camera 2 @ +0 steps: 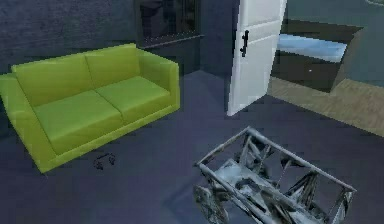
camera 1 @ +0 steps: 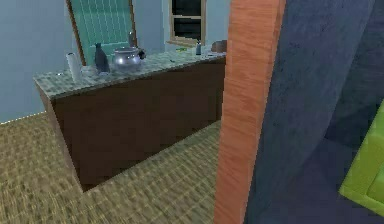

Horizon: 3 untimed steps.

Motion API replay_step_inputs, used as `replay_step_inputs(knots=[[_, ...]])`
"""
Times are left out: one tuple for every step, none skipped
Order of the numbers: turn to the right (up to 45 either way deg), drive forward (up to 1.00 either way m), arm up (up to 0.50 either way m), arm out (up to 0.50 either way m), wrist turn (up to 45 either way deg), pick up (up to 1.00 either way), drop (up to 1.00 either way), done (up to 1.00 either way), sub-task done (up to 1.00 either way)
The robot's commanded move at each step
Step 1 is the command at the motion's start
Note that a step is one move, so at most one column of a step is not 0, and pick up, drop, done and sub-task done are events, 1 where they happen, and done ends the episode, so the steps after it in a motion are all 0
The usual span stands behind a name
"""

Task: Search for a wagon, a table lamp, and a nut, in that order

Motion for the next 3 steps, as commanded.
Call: replay_step_inputs(knots=[[-12.0, 0.00, 0.00, 0.00, 0.0, 0.00, 0.00, 0.00, 0.00], [0.0, 0.20, 0.00, 0.00, 0.0, 0.00, 0.00, 0.00, 0.00], [-30.0, 0.00, 0.00, 0.00, 0.0, 0.00, 0.00, 0.00, 0.00]])
